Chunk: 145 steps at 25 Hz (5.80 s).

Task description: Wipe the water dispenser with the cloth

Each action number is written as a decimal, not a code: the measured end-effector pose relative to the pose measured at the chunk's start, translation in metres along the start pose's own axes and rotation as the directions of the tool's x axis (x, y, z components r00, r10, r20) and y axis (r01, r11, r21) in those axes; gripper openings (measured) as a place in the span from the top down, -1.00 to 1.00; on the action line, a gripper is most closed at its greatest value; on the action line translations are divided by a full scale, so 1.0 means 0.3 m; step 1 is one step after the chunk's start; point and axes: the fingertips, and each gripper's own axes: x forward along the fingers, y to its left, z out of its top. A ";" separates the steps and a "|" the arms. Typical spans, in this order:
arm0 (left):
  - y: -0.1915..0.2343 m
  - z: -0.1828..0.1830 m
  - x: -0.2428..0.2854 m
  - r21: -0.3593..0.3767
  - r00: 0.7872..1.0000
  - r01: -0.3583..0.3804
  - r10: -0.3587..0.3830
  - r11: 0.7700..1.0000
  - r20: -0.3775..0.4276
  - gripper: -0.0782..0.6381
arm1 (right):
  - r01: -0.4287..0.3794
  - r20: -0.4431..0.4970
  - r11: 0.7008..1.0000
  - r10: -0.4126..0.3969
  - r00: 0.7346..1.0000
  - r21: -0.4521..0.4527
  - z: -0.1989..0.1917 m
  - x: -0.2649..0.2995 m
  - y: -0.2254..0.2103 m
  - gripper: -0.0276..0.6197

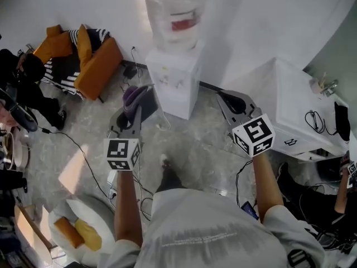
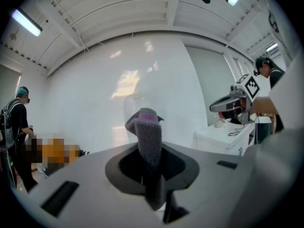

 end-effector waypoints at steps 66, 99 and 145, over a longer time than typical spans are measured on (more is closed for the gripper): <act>0.197 -0.894 1.284 -0.277 0.943 0.004 -0.095 0.961 -0.318 0.62 | 0.129 -0.322 0.964 -0.049 0.946 0.233 -0.601 0.642 -0.348 0.87; -0.456 -0.868 1.270 -0.182 0.781 0.482 -0.515 0.857 -0.353 0.62 | 0.175 -0.391 0.944 -0.054 0.919 0.280 -0.761 0.490 -0.386 0.87; 0.543 0.385 0.751 0.202 0.985 -0.047 0.012 0.978 0.171 0.62 | 0.116 0.092 0.990 -0.108 0.990 -0.084 0.264 0.737 -0.552 0.87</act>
